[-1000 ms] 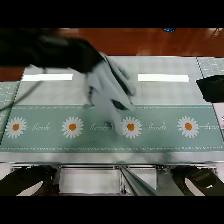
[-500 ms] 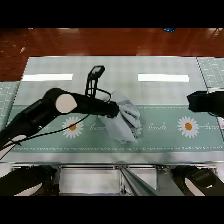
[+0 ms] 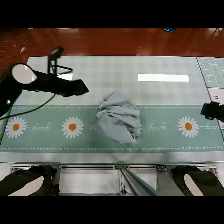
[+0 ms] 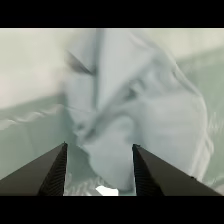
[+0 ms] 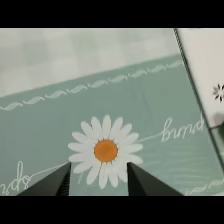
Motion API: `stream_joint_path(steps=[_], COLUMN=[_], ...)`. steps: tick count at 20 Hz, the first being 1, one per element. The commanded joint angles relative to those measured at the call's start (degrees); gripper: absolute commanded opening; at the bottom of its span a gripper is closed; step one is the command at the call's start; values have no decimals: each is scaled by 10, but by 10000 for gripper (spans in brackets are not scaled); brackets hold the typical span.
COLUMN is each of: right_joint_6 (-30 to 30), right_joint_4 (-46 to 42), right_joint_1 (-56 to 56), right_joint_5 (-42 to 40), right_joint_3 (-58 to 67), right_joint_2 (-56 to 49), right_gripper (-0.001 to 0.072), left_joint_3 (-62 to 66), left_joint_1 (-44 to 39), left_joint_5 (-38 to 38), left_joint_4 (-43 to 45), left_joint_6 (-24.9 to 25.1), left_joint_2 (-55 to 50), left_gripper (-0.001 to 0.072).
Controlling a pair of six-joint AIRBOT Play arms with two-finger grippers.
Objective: Fold the shirts.
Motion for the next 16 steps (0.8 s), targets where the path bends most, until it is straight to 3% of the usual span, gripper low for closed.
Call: stream_joint_path(steps=[1,2,4,9,15,16], right_joint_6=[-97,-130,-149,-132,-82,-80], right_joint_4=[263,335,396,390,392,397], right_joint_1=[-117,-118,-102,-42,48,68], right_joint_5=[-90,-112,-122,-115,-120,-121], right_joint_3=[-115,-147,-184,-189,-195,-196], right_joint_2=[3,3,3,3,-11,-26], right_gripper=[404,403,403,403,403,403], left_joint_3=[3,3,3,4,12,16], left_joint_1=[98,93,76,30,-42,-41], left_joint_5=[-81,-132,-168,-155,-68,-70], left_joint_4=[-157,-202,-212,-212,-201,-199], left_joint_6=[92,132,145,124,82,85], left_joint_2=[-71,-117,-196,-292,-316,-316], left_gripper=[502,502,502,502,498,448])
